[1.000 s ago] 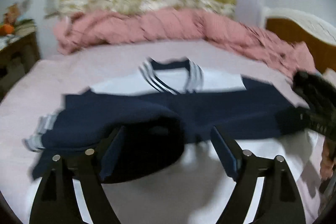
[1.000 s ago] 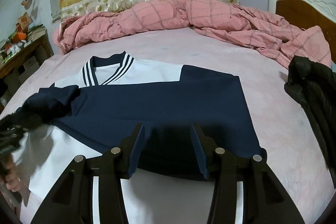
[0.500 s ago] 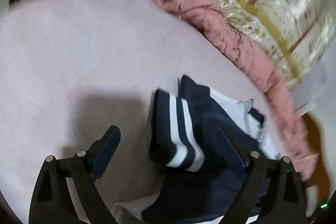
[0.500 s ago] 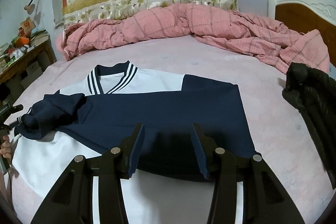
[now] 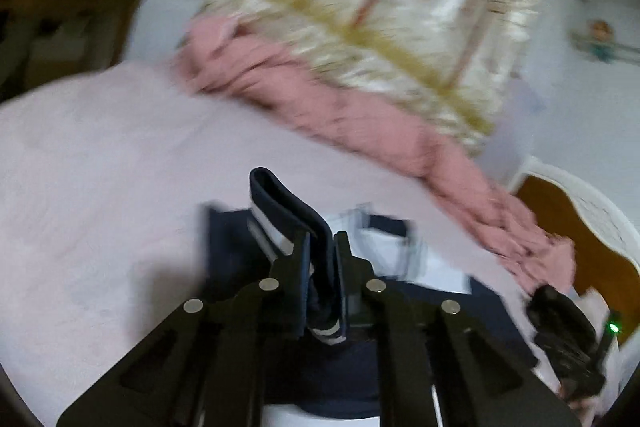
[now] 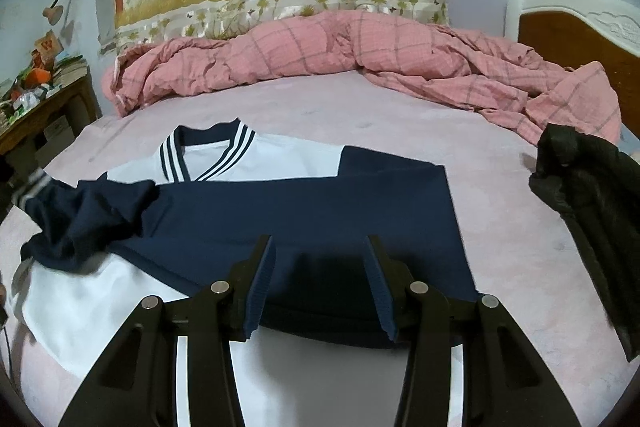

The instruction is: Fold large clothes

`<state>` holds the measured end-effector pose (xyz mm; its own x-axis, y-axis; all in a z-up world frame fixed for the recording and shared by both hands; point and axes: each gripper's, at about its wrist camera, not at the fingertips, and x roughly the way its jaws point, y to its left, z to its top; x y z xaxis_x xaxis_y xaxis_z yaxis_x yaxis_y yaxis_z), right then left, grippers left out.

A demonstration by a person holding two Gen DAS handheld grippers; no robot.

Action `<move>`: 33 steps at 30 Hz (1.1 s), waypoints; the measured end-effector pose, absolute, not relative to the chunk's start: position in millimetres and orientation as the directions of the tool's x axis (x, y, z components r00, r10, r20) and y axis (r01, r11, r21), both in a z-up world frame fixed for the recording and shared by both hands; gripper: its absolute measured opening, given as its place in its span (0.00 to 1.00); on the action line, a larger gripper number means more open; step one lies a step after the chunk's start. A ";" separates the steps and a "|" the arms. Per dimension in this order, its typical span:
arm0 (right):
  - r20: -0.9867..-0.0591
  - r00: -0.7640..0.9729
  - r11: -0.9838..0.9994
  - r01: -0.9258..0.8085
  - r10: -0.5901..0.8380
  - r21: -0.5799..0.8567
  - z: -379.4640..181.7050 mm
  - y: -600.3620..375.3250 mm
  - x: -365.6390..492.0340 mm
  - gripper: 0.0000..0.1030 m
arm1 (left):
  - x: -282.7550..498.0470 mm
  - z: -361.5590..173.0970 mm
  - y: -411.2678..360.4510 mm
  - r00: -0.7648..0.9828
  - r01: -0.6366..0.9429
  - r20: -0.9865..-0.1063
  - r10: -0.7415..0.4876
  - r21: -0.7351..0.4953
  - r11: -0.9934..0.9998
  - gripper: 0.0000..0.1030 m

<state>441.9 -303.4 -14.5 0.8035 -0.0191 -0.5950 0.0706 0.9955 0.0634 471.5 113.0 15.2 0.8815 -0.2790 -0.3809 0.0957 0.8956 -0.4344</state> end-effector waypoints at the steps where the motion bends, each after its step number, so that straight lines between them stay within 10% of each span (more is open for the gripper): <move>1: -0.590 0.807 0.995 0.079 -0.024 0.067 -13.1 -306.4 440.9 0.47 | 471.1 26.7 91.0 0.880 0.132 -0.372 -0.297 -0.409 0.903 0.09; 15: -0.575 0.815 0.955 0.223 -0.072 0.197 -4.8 -380.1 433.5 0.47 | 486.2 61.1 -164.4 0.686 0.499 -0.406 -0.604 -0.341 0.797 0.00; 33: -0.624 0.662 0.890 -0.154 0.416 0.430 -47.5 -290.4 484.7 0.47 | 479.6 -20.8 44.4 0.830 -0.040 -0.556 0.033 -0.001 0.999 0.50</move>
<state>484.7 -290.4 -47.5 0.6617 0.4159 -0.6238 -0.1543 0.8898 0.4295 479.6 44.4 -20.8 0.8302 0.0329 -0.5564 -0.0399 0.9992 -0.0006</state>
